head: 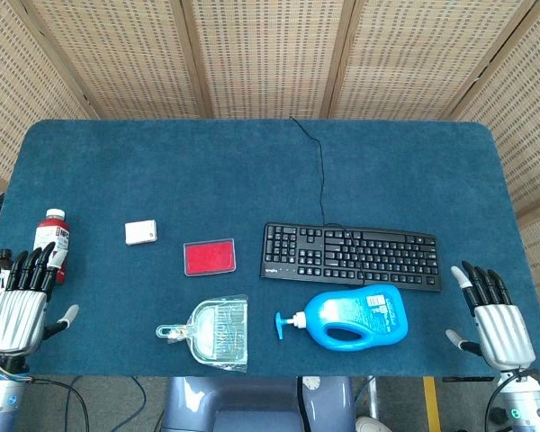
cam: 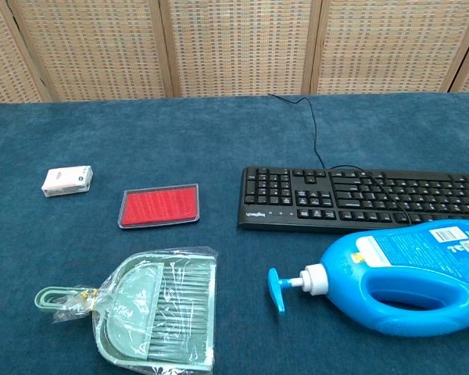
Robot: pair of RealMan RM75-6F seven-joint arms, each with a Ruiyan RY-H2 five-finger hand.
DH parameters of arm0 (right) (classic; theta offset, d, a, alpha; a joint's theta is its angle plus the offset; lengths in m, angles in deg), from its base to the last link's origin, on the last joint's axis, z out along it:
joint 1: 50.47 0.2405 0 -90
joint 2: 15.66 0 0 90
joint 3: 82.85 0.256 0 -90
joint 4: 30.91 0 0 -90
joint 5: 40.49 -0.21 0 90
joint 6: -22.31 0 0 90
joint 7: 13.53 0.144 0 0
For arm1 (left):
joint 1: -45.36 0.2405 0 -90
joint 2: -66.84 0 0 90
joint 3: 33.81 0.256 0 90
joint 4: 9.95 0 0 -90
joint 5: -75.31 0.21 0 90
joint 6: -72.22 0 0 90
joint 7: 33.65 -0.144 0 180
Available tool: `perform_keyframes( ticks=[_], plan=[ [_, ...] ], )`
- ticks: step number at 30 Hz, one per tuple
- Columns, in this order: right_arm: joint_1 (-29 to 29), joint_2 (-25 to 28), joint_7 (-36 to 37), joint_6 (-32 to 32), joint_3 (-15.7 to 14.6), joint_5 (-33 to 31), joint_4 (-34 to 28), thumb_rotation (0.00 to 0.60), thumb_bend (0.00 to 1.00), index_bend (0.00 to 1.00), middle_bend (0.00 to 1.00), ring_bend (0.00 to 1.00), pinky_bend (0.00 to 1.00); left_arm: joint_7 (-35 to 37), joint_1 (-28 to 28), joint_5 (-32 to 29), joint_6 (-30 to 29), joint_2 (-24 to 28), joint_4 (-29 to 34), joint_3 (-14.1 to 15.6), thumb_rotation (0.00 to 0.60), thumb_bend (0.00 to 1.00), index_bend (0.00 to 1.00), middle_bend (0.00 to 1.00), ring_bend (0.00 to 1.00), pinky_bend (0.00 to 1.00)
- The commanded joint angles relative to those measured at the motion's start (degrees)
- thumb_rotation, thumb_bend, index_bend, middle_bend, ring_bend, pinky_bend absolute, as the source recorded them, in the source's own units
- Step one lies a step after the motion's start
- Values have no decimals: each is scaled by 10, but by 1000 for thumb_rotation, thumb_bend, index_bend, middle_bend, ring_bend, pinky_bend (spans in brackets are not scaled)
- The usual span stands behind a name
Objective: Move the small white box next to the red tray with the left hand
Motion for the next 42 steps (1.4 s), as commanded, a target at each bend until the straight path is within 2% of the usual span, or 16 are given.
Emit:
perform_keyframes(
  ticks=[1,12,31,37,42],
  plan=[
    [0,0,1,1,0,1,0,600,0,5,0,0,0,0,0,0,0,0,0,0,600,239,0,0,0,0],
    [-4,1,0,9,-5,11,-3,600,0,5,0,0,0,11,6,8,-11,5,3,3,600,239,0,0,0,0],
    [-5,2,-2,7,-4,8,-5,600,0,5,0,0,0,8,-1,-9,2,3,2,-5,600,238,0,0,0,0],
    [-5,5,2,9,-5,11,-7,600,0,6,0,0,0,7,-22,-52,40,12,4,-29,600,218,0,0,0,0],
    [-4,4,0,7,-6,13,-8,600,0,5,0,0,0,6,-69,-117,112,25,4,-74,600,213,0,0,0,0]
  ],
)
